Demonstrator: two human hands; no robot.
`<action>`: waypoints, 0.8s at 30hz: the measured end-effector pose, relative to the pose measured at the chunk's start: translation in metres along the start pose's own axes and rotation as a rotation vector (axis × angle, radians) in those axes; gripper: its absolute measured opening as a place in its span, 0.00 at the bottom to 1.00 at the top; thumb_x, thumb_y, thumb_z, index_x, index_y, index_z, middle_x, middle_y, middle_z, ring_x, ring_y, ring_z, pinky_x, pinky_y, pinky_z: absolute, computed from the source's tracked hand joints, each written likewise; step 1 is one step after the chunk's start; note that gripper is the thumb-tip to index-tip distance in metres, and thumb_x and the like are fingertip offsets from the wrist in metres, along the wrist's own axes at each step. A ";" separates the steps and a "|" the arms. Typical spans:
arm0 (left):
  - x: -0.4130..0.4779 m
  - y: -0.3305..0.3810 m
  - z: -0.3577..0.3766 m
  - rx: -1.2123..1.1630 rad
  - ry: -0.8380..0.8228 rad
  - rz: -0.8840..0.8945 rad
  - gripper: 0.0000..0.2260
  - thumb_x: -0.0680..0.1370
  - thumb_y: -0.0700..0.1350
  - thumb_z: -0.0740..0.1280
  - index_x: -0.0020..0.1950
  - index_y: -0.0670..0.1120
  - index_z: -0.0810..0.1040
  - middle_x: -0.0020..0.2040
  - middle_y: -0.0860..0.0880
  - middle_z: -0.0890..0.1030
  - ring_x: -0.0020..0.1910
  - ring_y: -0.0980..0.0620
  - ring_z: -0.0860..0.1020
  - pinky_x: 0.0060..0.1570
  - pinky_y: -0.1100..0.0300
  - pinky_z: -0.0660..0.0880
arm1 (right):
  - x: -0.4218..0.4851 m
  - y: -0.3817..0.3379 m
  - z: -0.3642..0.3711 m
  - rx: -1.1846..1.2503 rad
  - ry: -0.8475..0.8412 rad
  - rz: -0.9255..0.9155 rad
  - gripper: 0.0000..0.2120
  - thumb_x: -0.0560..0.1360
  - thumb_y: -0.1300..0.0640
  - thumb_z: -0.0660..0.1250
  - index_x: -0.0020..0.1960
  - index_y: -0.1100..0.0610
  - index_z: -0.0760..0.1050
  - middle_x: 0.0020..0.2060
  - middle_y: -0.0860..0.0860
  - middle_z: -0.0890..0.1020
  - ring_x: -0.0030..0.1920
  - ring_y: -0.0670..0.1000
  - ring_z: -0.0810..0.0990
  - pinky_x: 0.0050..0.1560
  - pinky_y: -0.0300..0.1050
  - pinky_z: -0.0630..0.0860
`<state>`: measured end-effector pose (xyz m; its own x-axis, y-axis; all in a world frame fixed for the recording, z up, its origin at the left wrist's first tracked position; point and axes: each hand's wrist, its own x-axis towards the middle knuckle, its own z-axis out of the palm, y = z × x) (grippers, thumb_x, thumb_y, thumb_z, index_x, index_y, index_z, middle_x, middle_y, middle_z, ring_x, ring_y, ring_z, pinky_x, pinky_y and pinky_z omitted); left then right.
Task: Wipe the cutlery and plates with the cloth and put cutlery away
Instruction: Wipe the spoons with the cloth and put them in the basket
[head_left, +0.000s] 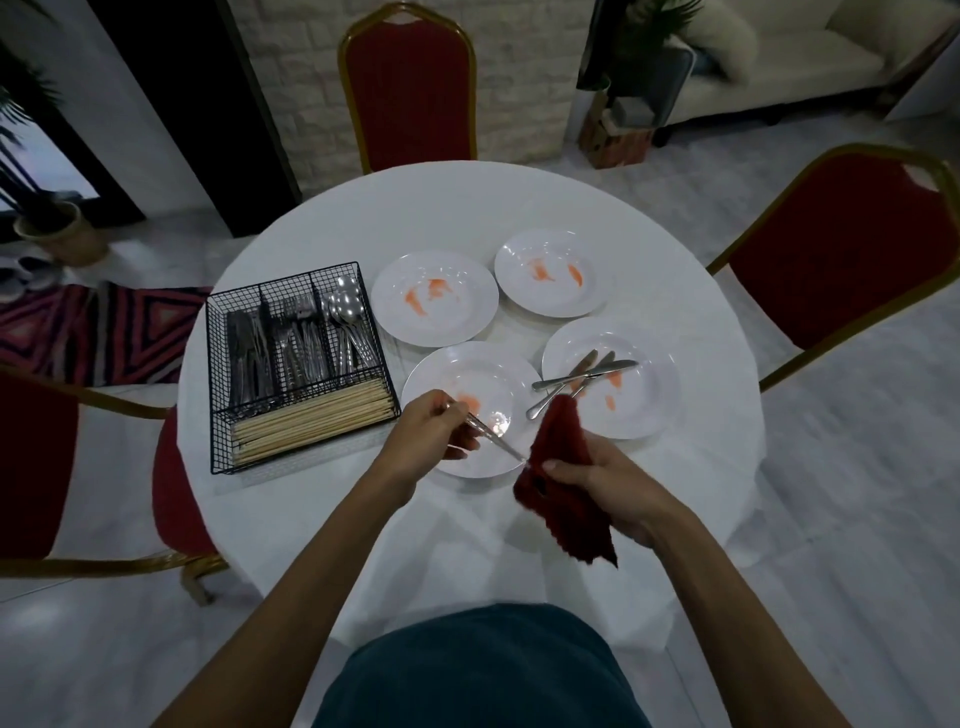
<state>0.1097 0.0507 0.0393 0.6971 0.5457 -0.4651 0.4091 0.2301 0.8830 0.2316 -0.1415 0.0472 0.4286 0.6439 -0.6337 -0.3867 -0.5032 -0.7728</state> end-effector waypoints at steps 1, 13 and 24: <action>0.002 0.000 0.000 0.015 0.003 0.003 0.09 0.83 0.42 0.63 0.43 0.43 0.73 0.38 0.46 0.82 0.35 0.51 0.82 0.39 0.57 0.78 | -0.004 0.001 0.007 -0.054 -0.080 0.044 0.09 0.81 0.64 0.67 0.60 0.60 0.77 0.50 0.60 0.86 0.45 0.58 0.87 0.44 0.52 0.84; 0.003 0.007 -0.007 0.062 -0.040 0.029 0.10 0.81 0.40 0.65 0.39 0.43 0.73 0.39 0.45 0.84 0.37 0.50 0.83 0.40 0.59 0.78 | -0.006 0.016 0.018 0.130 0.011 -0.002 0.04 0.81 0.65 0.66 0.55 0.61 0.78 0.42 0.56 0.86 0.40 0.54 0.86 0.38 0.41 0.81; 0.008 0.019 0.000 0.038 0.057 0.050 0.13 0.80 0.38 0.59 0.36 0.42 0.73 0.26 0.50 0.76 0.33 0.48 0.77 0.45 0.49 0.79 | -0.007 0.007 0.024 0.142 -0.086 -0.027 0.10 0.81 0.65 0.66 0.62 0.66 0.75 0.45 0.57 0.86 0.45 0.54 0.87 0.43 0.41 0.82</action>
<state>0.1225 0.0594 0.0523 0.6830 0.6011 -0.4149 0.3974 0.1708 0.9016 0.2064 -0.1357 0.0466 0.3715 0.7064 -0.6025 -0.4899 -0.4021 -0.7735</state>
